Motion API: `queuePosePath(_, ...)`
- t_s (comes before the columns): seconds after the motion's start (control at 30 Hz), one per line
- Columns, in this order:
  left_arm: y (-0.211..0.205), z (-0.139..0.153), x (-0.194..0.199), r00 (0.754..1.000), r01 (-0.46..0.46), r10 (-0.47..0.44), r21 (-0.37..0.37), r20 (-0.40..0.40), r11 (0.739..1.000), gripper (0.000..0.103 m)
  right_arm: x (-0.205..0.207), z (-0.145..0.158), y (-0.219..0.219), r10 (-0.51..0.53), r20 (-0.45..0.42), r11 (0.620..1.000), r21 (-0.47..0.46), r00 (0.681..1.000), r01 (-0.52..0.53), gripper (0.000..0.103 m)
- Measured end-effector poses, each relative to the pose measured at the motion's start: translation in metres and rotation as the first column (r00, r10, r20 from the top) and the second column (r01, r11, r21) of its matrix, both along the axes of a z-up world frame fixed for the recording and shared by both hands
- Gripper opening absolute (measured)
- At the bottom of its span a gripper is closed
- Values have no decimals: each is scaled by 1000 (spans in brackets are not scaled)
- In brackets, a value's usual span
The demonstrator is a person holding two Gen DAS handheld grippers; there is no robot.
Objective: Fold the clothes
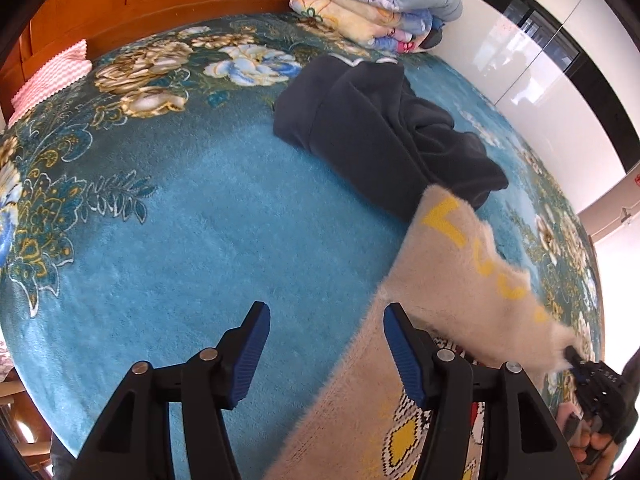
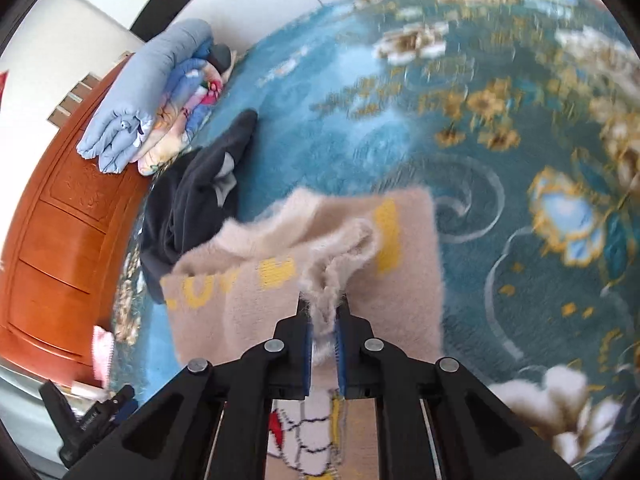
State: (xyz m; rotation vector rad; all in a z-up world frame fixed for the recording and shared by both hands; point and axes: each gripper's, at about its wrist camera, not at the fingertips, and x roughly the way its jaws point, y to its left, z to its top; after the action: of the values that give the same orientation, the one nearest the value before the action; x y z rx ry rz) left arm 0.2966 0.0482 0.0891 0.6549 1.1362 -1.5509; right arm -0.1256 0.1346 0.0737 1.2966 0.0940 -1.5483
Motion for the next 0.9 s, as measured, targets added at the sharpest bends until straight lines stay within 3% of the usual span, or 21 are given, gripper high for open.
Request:
queuePosePath(0.07, -1, -4, 0, 1000, 2, -1, 24, -9, 1000, 64, -7, -3, 8, -29, -5, 1000, -3, 1000, 29, 10)
queuePosePath(0.2, -1, -12, 1, 1000, 2, 1, 74, -29, 997, 65, -15, -40, 11, -35, 98, 995, 97, 995, 26, 10)
queuePosePath(0.37, -2, -32, -5, 999, 36, -33, 185, -20, 982, 68, -22, -29, 27, -74, 134, 996, 61, 988, 66, 25)
queuePosePath(0.43, -2, -42, -10, 997, 77, -82, 241, 8, 968, 68, -18, -23, 38, -50, 179, 999, 28, 983, 46, 30)
queuePosePath(0.5, -1, -52, -11, 993, 112, -121, 293, 11, 950, 68, -8, -29, 55, 3, 221, 999, 38, 975, -11, 43)
queuePosePath(0.67, 4, -77, 8, 988, 147, -113, 424, -104, 893, 68, 21, -48, 102, 110, 269, 986, 90, 957, -139, 43)
queuePosePath(0.73, 7, -84, 15, 983, 165, -107, 465, -149, 870, 68, 30, -56, 123, 106, 274, 983, 119, 956, -143, 43)
queuePosePath(0.9, 20, -88, 9, 969, 238, -173, 501, -175, 832, 68, 53, -81, 161, 98, 396, 969, 173, 913, -179, 43)
